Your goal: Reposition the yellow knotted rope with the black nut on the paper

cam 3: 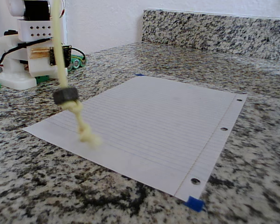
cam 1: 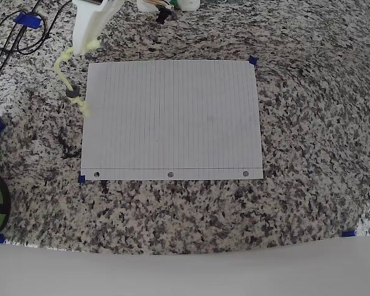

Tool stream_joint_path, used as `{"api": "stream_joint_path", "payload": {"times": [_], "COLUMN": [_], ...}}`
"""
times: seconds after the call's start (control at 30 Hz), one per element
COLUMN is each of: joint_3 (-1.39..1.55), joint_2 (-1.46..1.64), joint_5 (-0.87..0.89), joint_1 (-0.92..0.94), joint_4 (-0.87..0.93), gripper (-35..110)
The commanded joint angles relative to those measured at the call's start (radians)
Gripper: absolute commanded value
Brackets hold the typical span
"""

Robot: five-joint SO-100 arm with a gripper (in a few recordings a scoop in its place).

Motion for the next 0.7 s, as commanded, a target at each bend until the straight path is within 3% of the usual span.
{"api": "stream_joint_path", "payload": {"times": [0.0,0.4,0.67], "joint_3": [0.055,0.247,0.357], "joint_2": [0.141,0.462,0.472], "joint_5": [0.051,0.160,0.371], "joint_1": [-0.020,0.061,-0.100], "joint_4": [-0.018,0.025,0.126], "gripper": [0,0,0]}}
